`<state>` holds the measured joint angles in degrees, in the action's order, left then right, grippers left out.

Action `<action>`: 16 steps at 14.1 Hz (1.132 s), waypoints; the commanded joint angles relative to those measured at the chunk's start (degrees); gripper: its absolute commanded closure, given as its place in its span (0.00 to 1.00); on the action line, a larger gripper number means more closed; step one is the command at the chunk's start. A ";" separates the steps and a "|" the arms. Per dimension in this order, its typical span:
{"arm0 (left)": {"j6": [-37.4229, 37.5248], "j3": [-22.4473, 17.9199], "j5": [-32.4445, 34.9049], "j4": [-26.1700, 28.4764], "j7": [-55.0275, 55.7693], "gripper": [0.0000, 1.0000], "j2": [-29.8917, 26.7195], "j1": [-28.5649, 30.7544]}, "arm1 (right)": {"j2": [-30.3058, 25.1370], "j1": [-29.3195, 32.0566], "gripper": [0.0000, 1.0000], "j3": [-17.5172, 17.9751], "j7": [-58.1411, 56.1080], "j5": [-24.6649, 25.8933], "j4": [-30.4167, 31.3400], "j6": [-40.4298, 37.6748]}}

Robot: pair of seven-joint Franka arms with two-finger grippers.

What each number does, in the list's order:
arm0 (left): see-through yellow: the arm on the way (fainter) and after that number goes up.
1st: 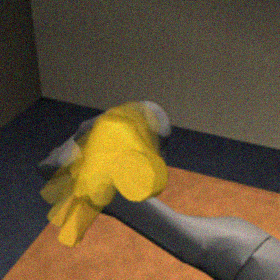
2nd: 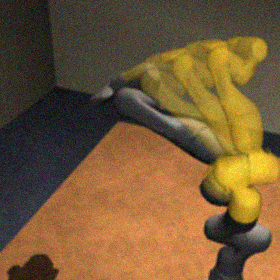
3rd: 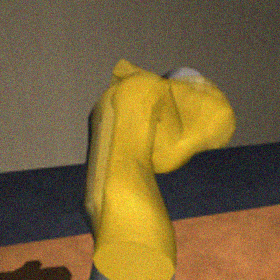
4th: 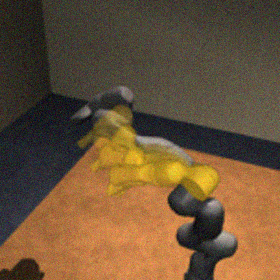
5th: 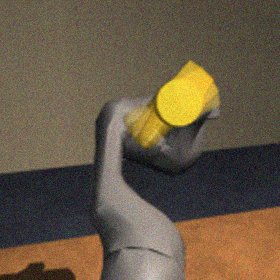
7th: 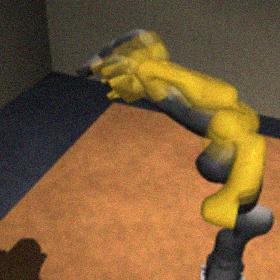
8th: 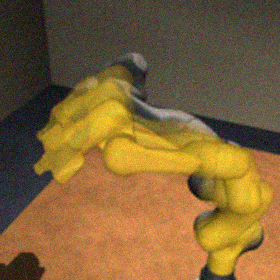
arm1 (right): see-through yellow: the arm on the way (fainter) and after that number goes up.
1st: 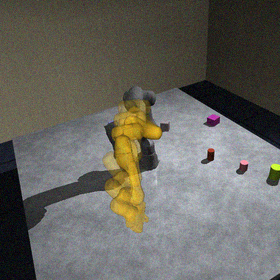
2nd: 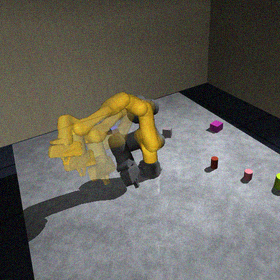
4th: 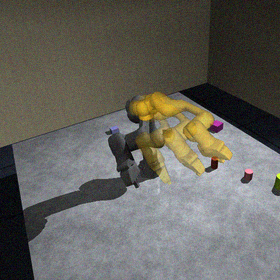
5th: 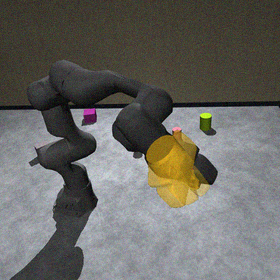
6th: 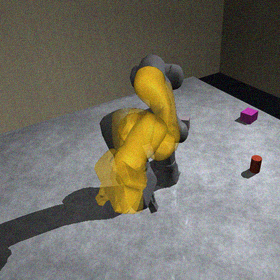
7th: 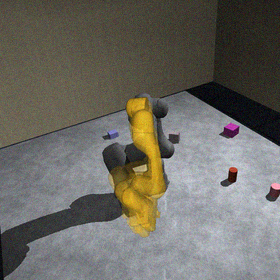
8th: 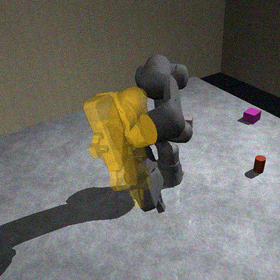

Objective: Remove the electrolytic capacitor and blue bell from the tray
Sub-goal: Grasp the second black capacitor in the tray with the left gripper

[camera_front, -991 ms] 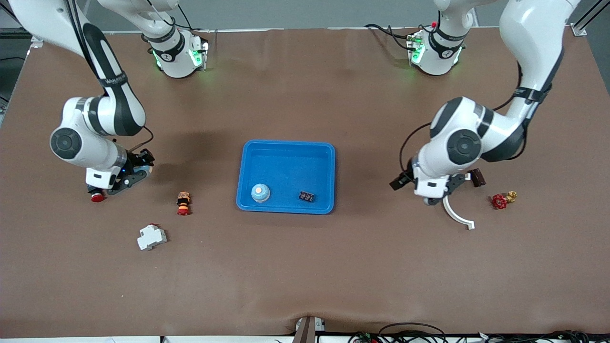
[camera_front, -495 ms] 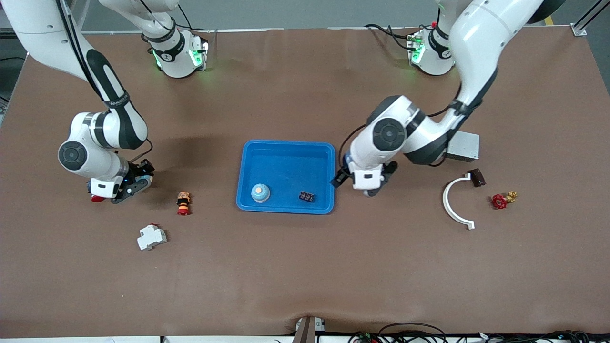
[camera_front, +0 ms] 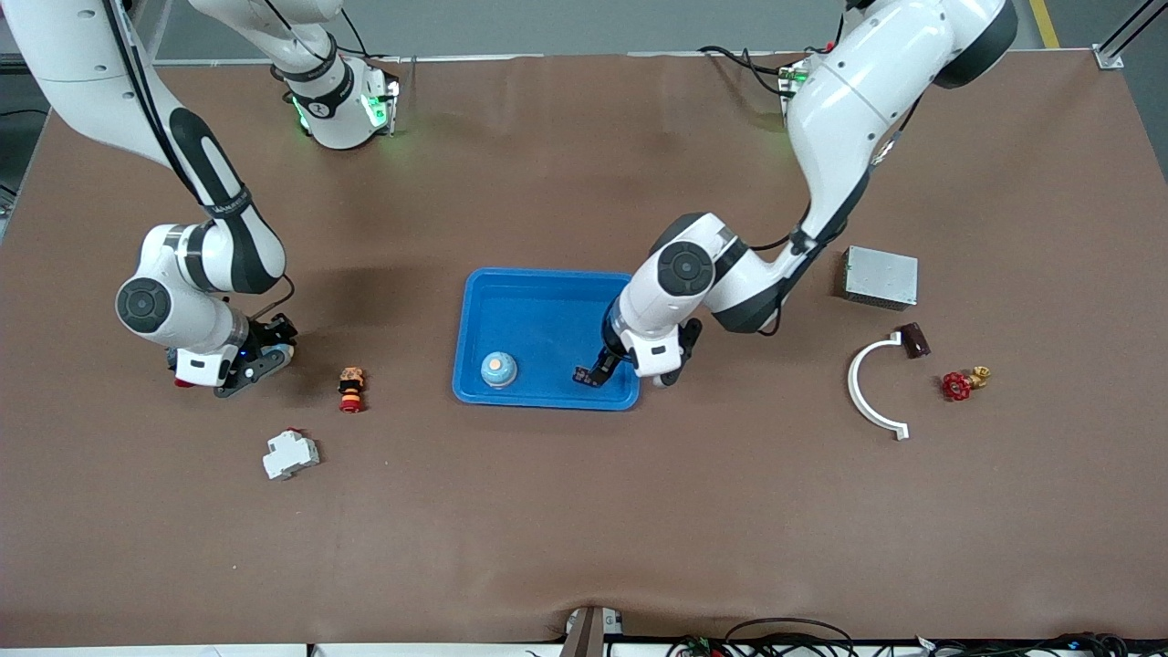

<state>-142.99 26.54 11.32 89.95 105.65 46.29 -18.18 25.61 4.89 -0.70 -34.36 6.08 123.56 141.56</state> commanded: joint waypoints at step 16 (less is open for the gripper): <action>-3.70 -2.63 0.28 -5.48 1.40 1.00 6.62 -3.44 | -8.65 -11.81 0.00 2.19 30.43 -10.03 -19.67 -38.47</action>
<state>-146.20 24.42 11.32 85.38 106.10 53.07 -20.99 16.76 -3.00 1.67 -12.12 -2.01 105.49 103.81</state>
